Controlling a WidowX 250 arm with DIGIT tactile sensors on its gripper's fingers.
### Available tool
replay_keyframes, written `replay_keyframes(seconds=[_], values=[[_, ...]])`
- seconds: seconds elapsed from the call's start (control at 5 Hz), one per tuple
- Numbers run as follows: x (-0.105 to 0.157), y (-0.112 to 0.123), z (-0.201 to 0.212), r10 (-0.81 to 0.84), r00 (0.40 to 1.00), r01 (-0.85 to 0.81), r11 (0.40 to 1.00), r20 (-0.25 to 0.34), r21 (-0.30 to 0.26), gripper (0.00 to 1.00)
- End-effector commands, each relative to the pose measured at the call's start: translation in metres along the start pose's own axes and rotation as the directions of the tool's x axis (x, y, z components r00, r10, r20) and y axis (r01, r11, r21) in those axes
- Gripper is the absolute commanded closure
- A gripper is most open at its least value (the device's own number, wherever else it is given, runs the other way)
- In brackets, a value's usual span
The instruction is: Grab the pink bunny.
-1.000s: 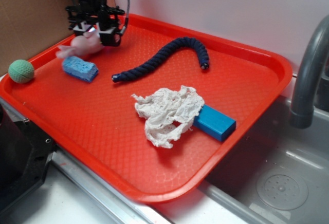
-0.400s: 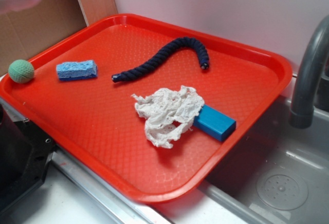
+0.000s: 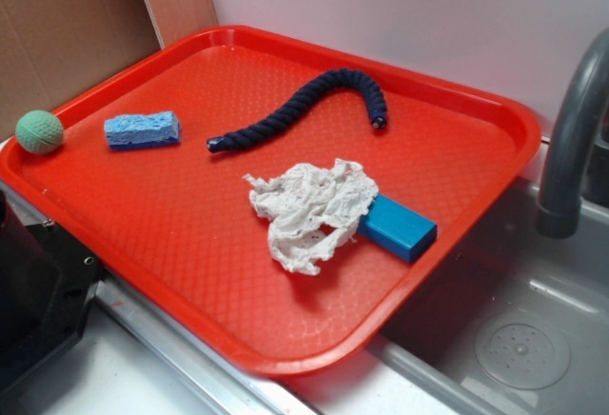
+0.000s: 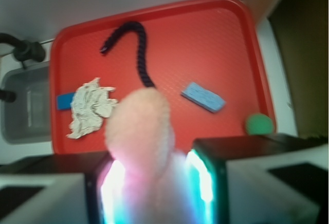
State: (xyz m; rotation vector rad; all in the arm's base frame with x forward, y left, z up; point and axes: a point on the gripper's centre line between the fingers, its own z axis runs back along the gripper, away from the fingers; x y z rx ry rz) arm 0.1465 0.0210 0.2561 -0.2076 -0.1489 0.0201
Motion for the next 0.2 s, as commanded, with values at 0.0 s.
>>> replay_keyframes(seconds=[0.0], values=[[0.0180, -0.0016, -0.0099, 0.012, 0.999, -0.017, 0.992, 0.044, 0.125, 1.00]])
